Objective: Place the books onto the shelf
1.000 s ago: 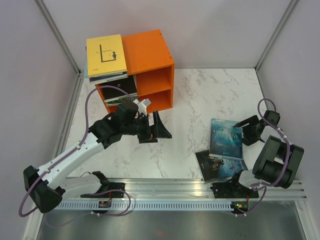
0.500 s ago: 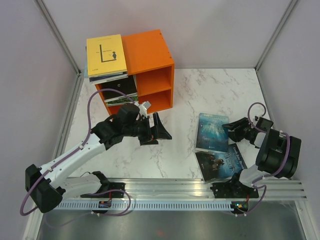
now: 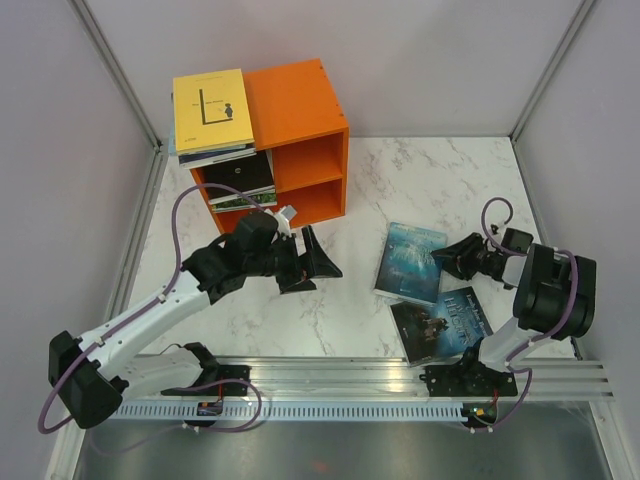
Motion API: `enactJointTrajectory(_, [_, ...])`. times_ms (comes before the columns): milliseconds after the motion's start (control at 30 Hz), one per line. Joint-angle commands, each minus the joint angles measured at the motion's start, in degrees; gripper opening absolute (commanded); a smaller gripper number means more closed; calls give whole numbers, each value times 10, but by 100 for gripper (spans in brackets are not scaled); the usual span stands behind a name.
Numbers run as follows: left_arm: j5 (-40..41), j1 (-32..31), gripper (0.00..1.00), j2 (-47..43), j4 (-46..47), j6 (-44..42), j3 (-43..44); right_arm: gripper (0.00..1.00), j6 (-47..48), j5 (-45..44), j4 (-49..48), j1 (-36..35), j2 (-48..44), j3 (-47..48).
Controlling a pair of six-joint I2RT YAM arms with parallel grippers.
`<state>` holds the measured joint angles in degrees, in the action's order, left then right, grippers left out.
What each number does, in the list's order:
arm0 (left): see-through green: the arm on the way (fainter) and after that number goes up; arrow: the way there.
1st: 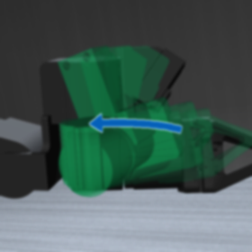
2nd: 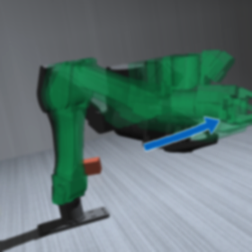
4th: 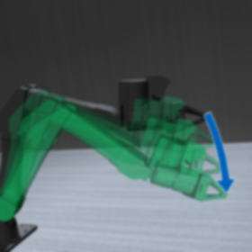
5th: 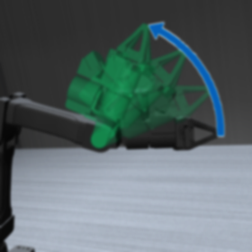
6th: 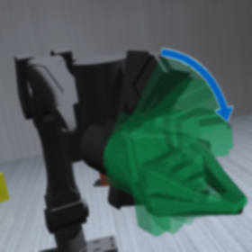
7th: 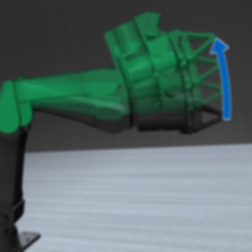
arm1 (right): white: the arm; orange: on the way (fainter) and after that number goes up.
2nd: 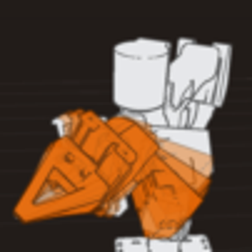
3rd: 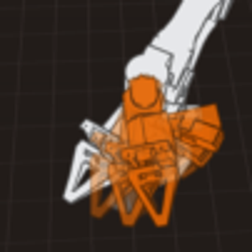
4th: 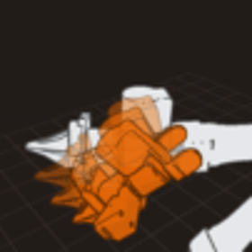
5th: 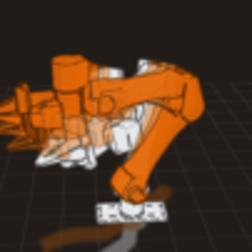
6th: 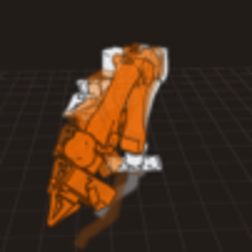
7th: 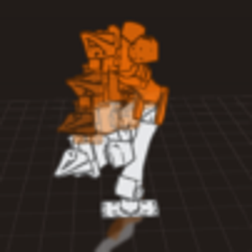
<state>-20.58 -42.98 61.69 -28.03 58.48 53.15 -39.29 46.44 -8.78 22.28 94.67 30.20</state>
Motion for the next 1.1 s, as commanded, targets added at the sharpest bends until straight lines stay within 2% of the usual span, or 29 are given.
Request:
enactJointTrajectory(0, [21, -5, 92, -13, 32, 29, -1, 10, 76, -108, 85, -29, 25, -16])
enactJointTrajectory(33, [23, -6, 92, -10, 32, 29, 0, 1, 77, -98, 84, -34, 21, -16])
enactJointTrajectory(200, [35, -6, 92, 7, 43, 17, 6, 0, 60, -86, 87, -60, -59, -18])
enactJointTrajectory(300, [53, -5, 93, 37, 53, -12, 8, 0, 62, -93, 131, -88, -97, 0])
enactJointTrajectory(433, [78, -7, 95, 111, 63, -49, 30, 0, 69, -100, 168, -108, -115, 22])
enactJointTrajectory(567, [120, -8, 96, 228, 76, -77, 72, 0, 75, -99, 179, -108, -116, 27])
enactJointTrajectory(800, [130, -10, 97, 415, 76, -110, 211, 0, 78, -102, 193, -116, -129, 31])
enactJointTrajectory(1067, [164, -27, 97, 516, 67, -131, 296, 0, 81, -109, 192, -138, -136, 16])
